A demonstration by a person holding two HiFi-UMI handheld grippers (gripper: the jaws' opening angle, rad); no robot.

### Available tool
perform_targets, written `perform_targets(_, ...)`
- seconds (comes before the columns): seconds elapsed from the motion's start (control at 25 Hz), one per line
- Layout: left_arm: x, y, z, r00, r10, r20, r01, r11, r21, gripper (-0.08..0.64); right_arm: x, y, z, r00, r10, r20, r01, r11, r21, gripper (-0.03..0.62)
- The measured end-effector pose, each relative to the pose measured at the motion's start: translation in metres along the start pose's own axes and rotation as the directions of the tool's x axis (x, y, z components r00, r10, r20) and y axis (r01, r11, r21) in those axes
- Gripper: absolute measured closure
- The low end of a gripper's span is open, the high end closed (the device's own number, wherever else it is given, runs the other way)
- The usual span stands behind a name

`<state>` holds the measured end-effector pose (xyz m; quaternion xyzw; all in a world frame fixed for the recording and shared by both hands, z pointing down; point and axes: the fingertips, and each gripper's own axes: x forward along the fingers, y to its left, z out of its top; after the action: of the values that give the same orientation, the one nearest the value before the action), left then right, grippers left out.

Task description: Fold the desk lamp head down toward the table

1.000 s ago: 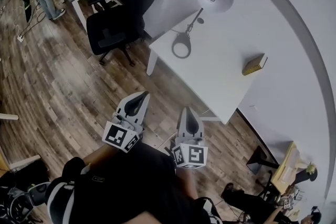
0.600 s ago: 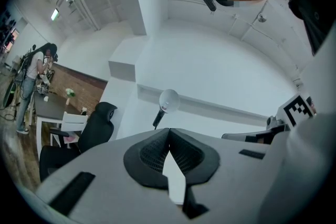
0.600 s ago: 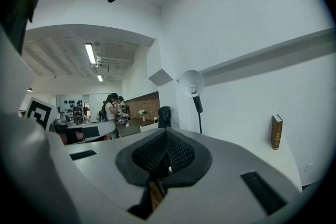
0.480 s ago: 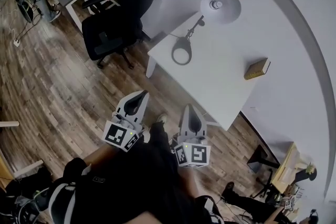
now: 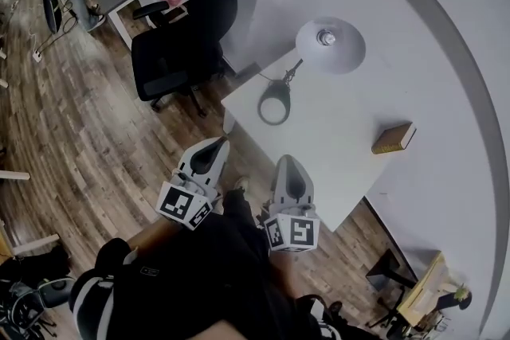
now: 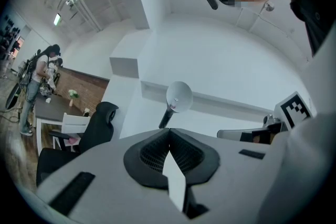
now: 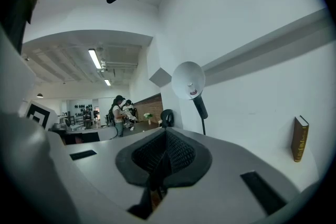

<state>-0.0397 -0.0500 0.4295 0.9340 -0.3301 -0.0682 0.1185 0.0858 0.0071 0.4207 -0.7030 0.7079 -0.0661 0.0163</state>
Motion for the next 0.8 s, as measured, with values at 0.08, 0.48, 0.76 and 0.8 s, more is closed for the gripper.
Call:
perform_targets(0.08,0.023,-0.003,0.004,1.000,0.019,0.012,-0.019,1.000,0.001,0.534,0.015,-0.017,0.007,0.999,0.032,0.005,-0.031,0.999,-0.005,0.580)
perform_targets(0.48,0.112,-0.018,0.016,0.996,0.079,0.046,-0.082,0.996,0.048,0.534,0.070,-0.093,0.036,0.993,0.115,0.037,-0.115,0.993,-0.008,0.580)
perform_targets(0.76,0.142,-0.005,0.042,0.995,0.064,0.076,-0.070,0.994,0.080,0.534,0.092,-0.108,0.058,0.995,0.080,0.064,-0.079,0.997,-0.019,0.580)
perform_targets(0.8,0.147,-0.002,0.046,0.995,0.053,0.083,-0.060,0.995,0.083,0.534,0.096,-0.109,0.061,0.995,0.066,0.070,-0.065,0.998,-0.020,0.580)
